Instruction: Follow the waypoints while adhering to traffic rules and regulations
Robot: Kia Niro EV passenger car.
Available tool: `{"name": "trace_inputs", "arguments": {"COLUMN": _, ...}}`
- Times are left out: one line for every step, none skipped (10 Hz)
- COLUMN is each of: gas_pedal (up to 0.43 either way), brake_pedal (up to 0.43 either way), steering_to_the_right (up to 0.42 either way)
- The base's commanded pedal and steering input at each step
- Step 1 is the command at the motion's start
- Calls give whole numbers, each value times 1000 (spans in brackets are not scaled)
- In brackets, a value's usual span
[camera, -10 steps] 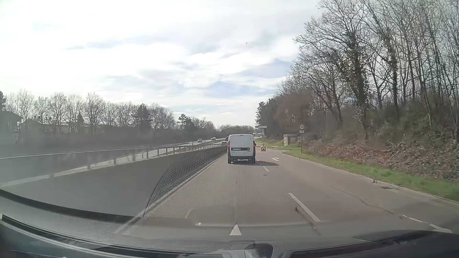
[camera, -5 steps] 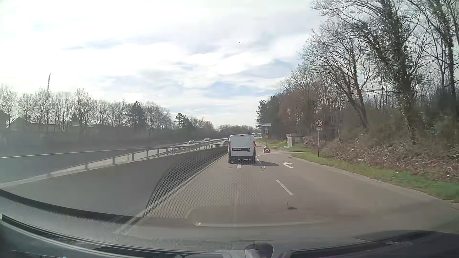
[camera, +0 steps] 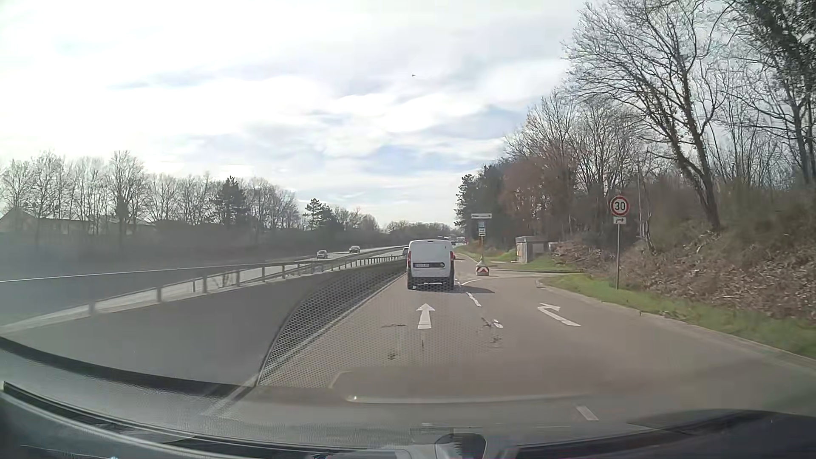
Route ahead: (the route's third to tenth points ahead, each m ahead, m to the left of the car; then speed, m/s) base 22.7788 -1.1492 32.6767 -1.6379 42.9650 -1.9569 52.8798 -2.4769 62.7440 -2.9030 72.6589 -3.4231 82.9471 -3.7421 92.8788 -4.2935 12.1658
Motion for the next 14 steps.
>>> {"name": "trace_inputs", "arguments": {"gas_pedal": 47, "brake_pedal": 0, "steering_to_the_right": 3}}
{"name": "trace_inputs", "arguments": {"gas_pedal": 59, "brake_pedal": 0, "steering_to_the_right": 5}}
{"name": "trace_inputs", "arguments": {"gas_pedal": 67, "brake_pedal": 0, "steering_to_the_right": 6}}
{"name": "trace_inputs", "arguments": {"gas_pedal": 79, "brake_pedal": 0, "steering_to_the_right": 6}}
{"name": "trace_inputs", "arguments": {"gas_pedal": 79, "brake_pedal": 0, "steering_to_the_right": 6}}
{"name": "trace_inputs", "arguments": {"gas_pedal": 79, "brake_pedal": 0, "steering_to_the_right": 6}}
{"name": "trace_inputs", "arguments": {"gas_pedal": 98, "brake_pedal": 0, "steering_to_the_right": 6}}
{"name": "trace_inputs", "arguments": {"gas_pedal": 110, "brake_pedal": 0, "steering_to_the_right": 6}}
{"name": "trace_inputs", "arguments": {"gas_pedal": 118, "brake_pedal": 0, "steering_to_the_right": 6}}
{"name": "trace_inputs", "arguments": {"gas_pedal": 130, "brake_pedal": 0, "steering_to_the_right": 6}}
{"name": "trace_inputs", "arguments": {"gas_pedal": 130, "brake_pedal": 0, "steering_to_the_right": 6}}
{"name": "trace_inputs", "arguments": {"gas_pedal": 130, "brake_pedal": 0, "steering_to_the_right": 6}}
{"name": "trace_inputs", "arguments": {"gas_pedal": 130, "brake_pedal": 0, "steering_to_the_right": 6}}
{"name": "trace_inputs", "arguments": {"gas_pedal": 130, "brake_pedal": 0, "steering_to_the_right": 6}}
